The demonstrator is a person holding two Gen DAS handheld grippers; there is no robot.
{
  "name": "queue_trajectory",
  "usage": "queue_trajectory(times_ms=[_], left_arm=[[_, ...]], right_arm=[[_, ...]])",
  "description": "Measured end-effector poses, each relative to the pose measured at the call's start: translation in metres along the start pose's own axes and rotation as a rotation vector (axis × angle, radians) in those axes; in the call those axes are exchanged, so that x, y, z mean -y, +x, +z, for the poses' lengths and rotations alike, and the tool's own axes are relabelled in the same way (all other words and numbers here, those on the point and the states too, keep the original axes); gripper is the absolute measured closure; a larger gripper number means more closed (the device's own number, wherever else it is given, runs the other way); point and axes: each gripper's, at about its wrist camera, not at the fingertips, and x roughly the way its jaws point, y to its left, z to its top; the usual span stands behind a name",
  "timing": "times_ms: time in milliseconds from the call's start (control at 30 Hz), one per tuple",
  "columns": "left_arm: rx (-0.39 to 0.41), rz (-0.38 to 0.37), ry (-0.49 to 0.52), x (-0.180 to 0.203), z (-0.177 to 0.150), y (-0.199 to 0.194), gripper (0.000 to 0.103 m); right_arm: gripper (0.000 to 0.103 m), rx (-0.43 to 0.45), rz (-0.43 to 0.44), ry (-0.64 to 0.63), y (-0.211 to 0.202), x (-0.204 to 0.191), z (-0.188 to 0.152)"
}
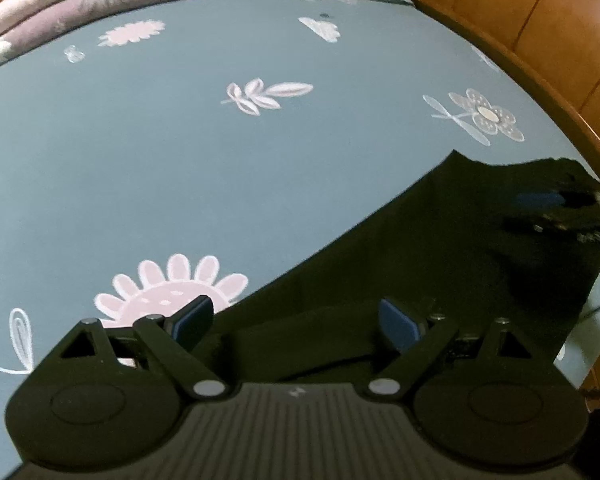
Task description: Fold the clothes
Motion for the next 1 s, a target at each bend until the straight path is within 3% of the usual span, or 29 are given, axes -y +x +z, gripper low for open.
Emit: queue_trajectory(times_ms=[200,333,367,800,1000], left_arm=[[-0.002,-0.028,0.046,0.014,0.003,0.006,0.013],[-0.006,-0.039,0.053,0.019,0.002,0.005,0.013],[-0.006,-0.038,0.052,0.019,0.002,0.005,0.013],[-0.006,-0.053,0.032,0.018,-0.001,0.006,0.013],[-0.004,-0.057,0.018,0.015,-0.002,0.007,0.013]], right_arm=[[0.024,-0.052,-0.057,0.112,0.003,0.031,-0.031],[0.001,-0.052,-0.027,0.148,0.005,0.032,-0.035],[0.0,-0.058,-0.026,0.145,0.006,0.03,-0.036],[0.0,-0.132,-0.189,-0.066,0.023,-0.003,-0.042],[0.0,-0.121,-0.208,-0.072,0.023,-0.004,-0.045]])
